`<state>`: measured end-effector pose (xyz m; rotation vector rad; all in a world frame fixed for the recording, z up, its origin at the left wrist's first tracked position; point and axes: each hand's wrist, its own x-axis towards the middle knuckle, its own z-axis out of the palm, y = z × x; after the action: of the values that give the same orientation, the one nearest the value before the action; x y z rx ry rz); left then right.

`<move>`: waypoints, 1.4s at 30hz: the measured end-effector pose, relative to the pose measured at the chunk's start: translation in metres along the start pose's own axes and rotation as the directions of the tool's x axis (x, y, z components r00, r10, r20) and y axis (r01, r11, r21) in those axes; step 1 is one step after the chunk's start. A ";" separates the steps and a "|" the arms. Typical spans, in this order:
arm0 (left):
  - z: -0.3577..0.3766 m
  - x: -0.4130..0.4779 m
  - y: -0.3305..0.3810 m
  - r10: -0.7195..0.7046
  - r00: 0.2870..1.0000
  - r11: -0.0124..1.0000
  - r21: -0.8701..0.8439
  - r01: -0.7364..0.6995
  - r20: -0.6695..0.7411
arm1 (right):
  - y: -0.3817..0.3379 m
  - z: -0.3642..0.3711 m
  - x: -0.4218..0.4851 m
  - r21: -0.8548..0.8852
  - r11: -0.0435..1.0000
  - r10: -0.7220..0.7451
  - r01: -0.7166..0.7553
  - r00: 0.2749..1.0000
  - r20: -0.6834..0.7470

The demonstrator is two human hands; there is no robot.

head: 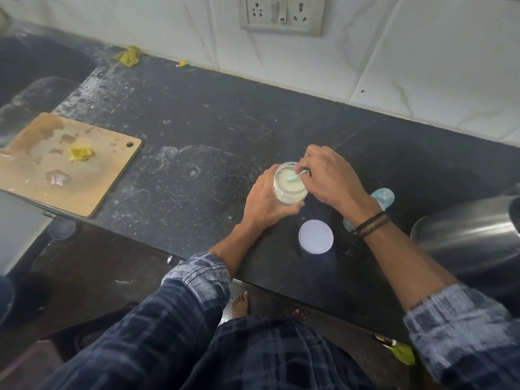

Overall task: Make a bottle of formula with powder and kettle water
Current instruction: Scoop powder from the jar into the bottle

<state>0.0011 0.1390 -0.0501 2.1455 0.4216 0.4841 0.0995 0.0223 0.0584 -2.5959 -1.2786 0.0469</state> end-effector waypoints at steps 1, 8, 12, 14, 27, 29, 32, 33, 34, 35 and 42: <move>0.001 -0.001 0.000 0.005 1.000 1.000 0.014 -0.005 -0.001 | 0.000 0.001 -0.001 -0.004 1.000 -0.007 0.007 1.000 0.008; 0.005 -0.002 -0.004 0.063 0.998 0.993 0.096 -0.062 0.000 | 0.000 0.002 -0.004 -0.017 1.000 -0.009 0.010 0.998 0.061; 0.008 -0.003 -0.006 0.080 0.997 0.988 0.136 -0.078 -0.008 | 0.003 0.004 -0.005 -0.024 0.999 0.026 -0.023 0.994 0.103; 0.009 -0.003 -0.006 0.076 0.997 0.986 0.147 -0.073 -0.017 | 0.004 0.005 -0.006 -0.028 0.999 0.040 -0.037 0.991 0.128; 0.012 -0.004 -0.006 0.066 0.998 0.980 0.192 -0.061 -0.023 | 0.000 0.003 -0.012 0.080 0.994 0.058 -0.076 0.977 0.203; 0.012 -0.004 -0.006 0.070 0.997 0.978 0.197 -0.063 -0.027 | -0.001 0.001 -0.012 0.115 0.987 0.084 -0.109 0.976 0.202; 0.010 -0.005 -0.004 0.083 0.995 0.980 0.186 -0.073 -0.047 | 0.000 -0.005 -0.014 0.180 0.970 0.127 -0.160 0.975 0.183; 0.010 -0.005 -0.003 0.087 0.995 0.981 0.181 -0.076 -0.055 | 0.001 -0.006 -0.015 0.202 0.963 0.143 -0.178 0.974 0.176; 0.009 -0.006 -0.002 0.089 0.994 0.981 0.178 -0.077 -0.062 | 0.003 -0.007 -0.017 0.226 0.954 0.160 -0.198 0.972 0.173; 0.009 -0.006 -0.002 0.092 0.994 0.981 0.176 -0.079 -0.066 | 0.004 -0.007 -0.019 0.253 0.943 0.178 -0.218 0.969 0.173; 0.008 -0.008 -0.001 0.100 0.993 0.981 0.173 -0.087 -0.067 | 0.019 -0.004 -0.031 0.450 0.826 0.293 -0.338 0.941 0.169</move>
<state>-0.0018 0.1305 -0.0562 2.3254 0.4181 0.6029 0.0956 -0.0138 0.0559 -2.3518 -0.7206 0.4855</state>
